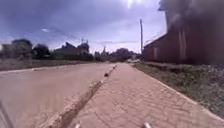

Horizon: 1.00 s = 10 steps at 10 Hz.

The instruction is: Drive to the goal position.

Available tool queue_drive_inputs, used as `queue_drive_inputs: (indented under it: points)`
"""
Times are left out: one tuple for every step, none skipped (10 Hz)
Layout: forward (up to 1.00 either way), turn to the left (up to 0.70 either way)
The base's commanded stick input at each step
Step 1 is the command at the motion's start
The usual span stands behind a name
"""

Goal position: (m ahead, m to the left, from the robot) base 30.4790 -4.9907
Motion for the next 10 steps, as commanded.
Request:
queue_drive_inputs:
  points:
    - [0.70,0.00]
    - [0.70,0.00]
    - [0.70,0.00]
    - [0.70,0.00]
    - [0.70,0.00]
    - [0.70,0.00]
    - [0.70,0.00]
    - [0.70,0.00]
    - [0.70,-0.35]
    - [0.70,-0.35]
